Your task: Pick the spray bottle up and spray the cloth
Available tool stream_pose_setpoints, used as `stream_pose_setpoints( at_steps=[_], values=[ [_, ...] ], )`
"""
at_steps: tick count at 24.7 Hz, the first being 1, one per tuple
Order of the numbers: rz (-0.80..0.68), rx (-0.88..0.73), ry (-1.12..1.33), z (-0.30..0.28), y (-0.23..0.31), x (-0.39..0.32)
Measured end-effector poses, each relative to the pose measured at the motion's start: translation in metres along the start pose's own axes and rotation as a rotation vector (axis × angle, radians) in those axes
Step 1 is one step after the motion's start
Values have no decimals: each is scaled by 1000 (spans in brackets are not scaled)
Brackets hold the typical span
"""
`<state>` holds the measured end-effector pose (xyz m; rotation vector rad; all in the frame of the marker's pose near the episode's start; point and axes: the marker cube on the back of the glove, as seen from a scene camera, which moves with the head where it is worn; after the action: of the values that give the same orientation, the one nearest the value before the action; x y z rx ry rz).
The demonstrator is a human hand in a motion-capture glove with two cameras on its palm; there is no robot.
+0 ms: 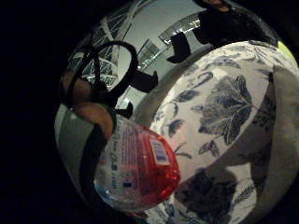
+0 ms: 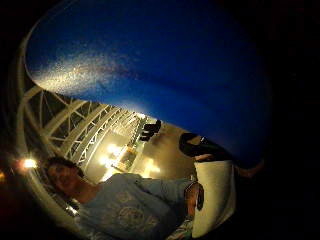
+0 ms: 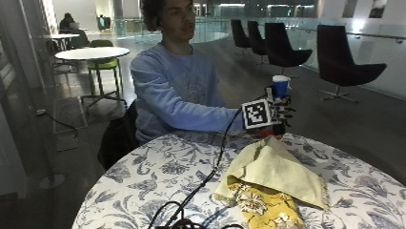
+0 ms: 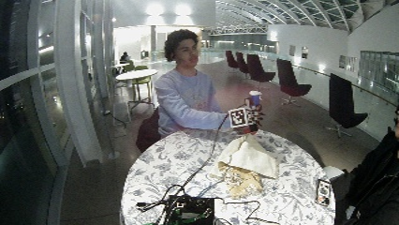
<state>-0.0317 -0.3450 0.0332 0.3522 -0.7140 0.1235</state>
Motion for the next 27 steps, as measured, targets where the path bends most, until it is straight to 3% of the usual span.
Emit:
stream_pose_setpoints(
  at_steps=[13, 23, 27],
  values=[
    [-64, -70, 57, -6, 32, -2],
    [-174, -25, 568, -152, 119, -22],
    [-143, -25, 733, -212, 168, -21]
  ],
)
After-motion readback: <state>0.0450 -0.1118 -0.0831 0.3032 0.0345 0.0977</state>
